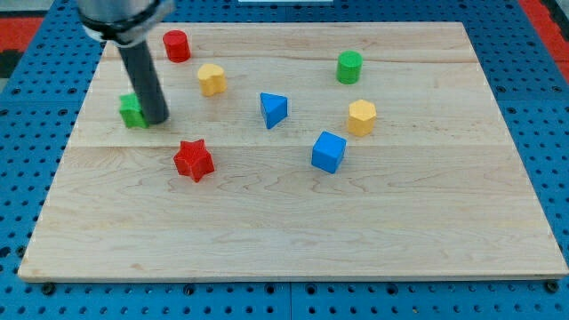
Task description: Push the red circle closer to the green star
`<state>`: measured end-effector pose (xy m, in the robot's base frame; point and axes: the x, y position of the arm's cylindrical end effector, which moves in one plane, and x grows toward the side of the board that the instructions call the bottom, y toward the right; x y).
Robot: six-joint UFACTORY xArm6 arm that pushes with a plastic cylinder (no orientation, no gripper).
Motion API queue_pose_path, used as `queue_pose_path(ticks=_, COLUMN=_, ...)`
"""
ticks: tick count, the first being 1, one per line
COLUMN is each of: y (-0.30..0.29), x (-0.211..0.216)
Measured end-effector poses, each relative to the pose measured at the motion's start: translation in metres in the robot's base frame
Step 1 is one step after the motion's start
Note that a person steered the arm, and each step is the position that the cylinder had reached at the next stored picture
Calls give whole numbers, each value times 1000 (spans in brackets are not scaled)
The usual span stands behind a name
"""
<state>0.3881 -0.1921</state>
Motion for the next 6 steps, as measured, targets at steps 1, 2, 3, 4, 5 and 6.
queue_pose_path(ticks=1, y=34, x=-3)
queue_pose_path(ticks=2, y=12, x=-32)
queue_pose_path(ticks=3, y=34, x=-67)
queue_pose_path(ticks=4, y=73, x=-75)
queue_pose_path(ticks=5, y=72, x=-125)
queue_pose_path(ticks=6, y=38, x=-151)
